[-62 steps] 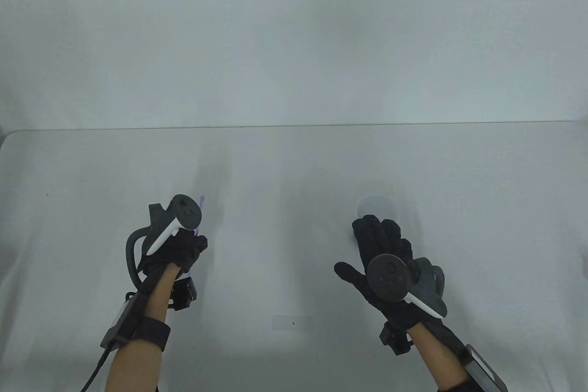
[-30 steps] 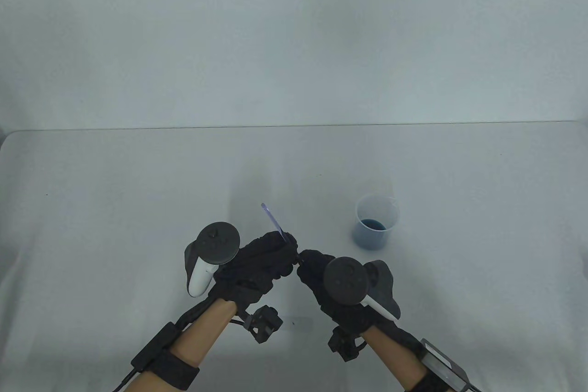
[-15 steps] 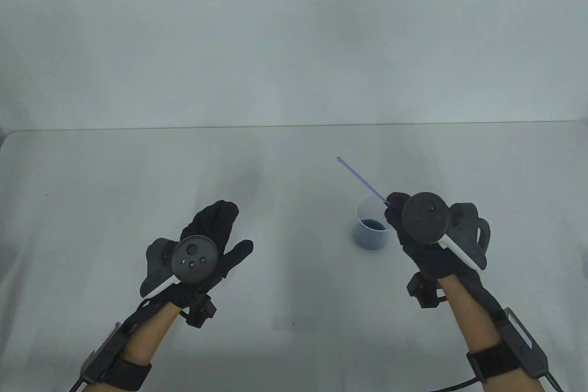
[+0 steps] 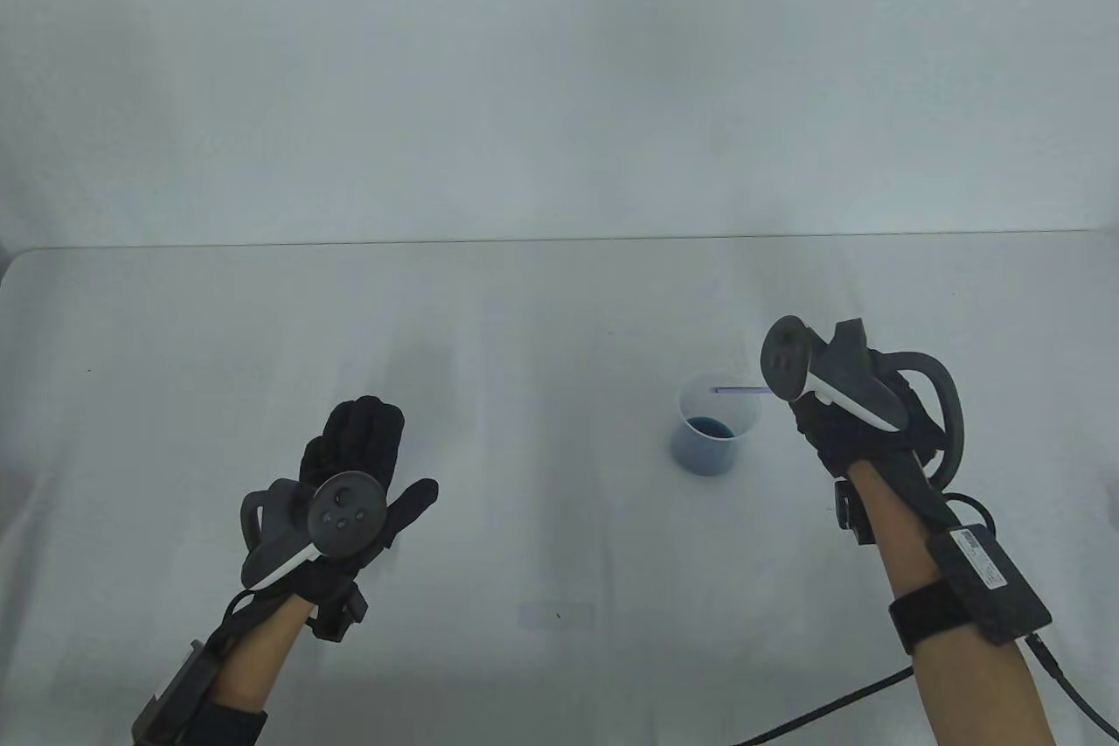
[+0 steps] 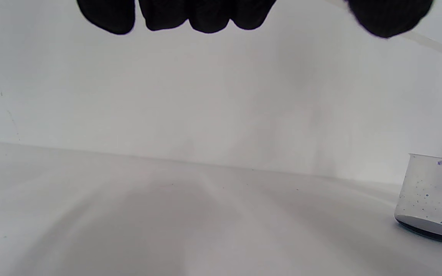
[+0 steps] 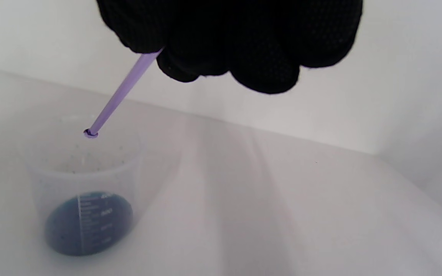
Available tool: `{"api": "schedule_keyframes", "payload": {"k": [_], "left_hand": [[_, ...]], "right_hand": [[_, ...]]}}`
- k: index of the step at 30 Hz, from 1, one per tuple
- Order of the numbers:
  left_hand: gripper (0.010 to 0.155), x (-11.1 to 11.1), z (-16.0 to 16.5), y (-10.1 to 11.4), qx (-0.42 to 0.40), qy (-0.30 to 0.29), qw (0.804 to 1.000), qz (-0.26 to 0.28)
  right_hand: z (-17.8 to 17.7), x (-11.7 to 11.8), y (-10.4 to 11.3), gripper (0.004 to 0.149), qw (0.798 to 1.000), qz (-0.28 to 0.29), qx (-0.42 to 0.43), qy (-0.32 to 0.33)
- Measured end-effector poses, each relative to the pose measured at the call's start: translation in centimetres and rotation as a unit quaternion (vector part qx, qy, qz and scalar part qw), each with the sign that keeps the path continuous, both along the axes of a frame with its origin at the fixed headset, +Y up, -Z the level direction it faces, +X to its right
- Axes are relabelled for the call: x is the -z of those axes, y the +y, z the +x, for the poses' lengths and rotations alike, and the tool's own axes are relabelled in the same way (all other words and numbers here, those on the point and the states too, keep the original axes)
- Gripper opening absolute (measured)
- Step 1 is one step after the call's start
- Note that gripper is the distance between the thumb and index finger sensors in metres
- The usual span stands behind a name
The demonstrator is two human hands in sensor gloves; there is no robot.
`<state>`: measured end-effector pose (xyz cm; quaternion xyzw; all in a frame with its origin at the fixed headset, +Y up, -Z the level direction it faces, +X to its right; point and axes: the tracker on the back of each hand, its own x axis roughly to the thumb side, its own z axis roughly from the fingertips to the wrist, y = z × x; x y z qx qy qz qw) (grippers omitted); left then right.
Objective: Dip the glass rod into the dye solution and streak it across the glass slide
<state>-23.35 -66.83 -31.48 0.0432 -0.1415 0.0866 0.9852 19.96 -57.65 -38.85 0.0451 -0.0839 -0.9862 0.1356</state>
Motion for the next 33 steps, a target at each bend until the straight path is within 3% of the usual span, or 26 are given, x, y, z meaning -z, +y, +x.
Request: {"api": "schedule_keyframes", "payload": {"k": [11, 33], "left_hand": [[0.088, 0.1, -0.5, -0.3, 0.009, 0.008, 1.0, -0.011], [0.087, 0.1, -1.1, -0.1, 0.005, 0.017, 1.0, -0.012]], "right_hand": [[-4.1, 2.2, -4.2, 0.043, 0.994, -0.04, -0.093, 0.042], [-4.3, 3.0, -5.4, 0.042, 0.992, -0.074, -0.1, 0.03]]}}
